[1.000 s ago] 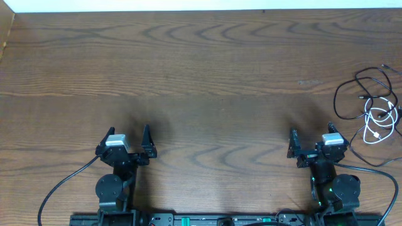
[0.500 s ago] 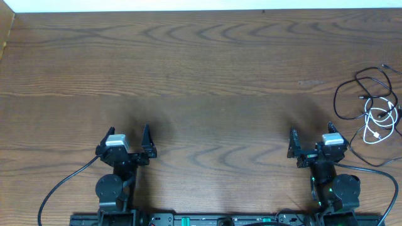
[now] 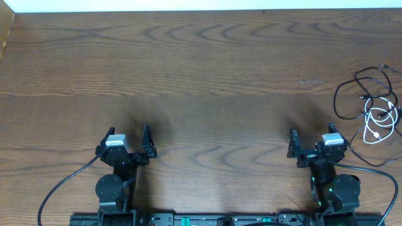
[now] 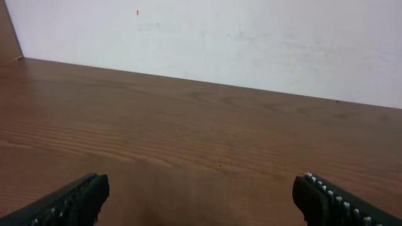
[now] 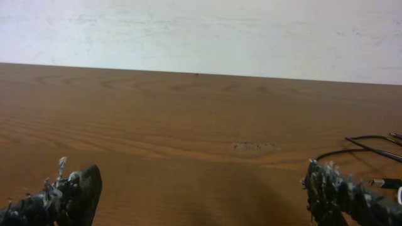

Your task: Untangle cables

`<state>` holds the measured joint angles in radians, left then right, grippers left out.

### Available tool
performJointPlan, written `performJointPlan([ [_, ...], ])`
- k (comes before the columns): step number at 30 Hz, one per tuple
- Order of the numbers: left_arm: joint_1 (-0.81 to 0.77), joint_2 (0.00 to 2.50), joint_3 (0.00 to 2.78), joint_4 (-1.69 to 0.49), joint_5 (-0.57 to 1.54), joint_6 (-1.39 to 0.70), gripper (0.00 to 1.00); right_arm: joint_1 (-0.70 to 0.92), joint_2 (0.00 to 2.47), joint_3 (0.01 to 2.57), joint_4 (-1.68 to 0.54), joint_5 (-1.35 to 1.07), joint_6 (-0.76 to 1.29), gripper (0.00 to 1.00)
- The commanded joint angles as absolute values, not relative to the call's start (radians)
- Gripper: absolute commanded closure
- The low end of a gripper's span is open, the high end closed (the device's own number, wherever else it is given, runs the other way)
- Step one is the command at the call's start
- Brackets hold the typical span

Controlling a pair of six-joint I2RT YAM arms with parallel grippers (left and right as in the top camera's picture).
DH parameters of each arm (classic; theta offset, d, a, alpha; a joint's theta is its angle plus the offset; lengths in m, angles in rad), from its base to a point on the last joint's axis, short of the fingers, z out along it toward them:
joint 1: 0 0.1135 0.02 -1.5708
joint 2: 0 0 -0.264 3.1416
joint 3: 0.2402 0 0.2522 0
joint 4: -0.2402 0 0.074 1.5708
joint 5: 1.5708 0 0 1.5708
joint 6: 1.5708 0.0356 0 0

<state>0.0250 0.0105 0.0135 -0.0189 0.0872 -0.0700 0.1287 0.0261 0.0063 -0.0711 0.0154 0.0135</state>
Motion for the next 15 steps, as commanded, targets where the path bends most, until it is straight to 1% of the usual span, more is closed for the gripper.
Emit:
performJointPlan([
  [1, 0.030, 0.004, 0.005, -0.063, 0.109, -0.053, 0.02, 0.132, 0.026, 0.007, -0.079, 0.017, 0.006, 0.01],
  [15, 0.030, 0.004, 0.005, -0.063, 0.109, -0.053, 0.02, 0.132, 0.026, 0.007, -0.078, 0.017, 0.006, 0.01],
])
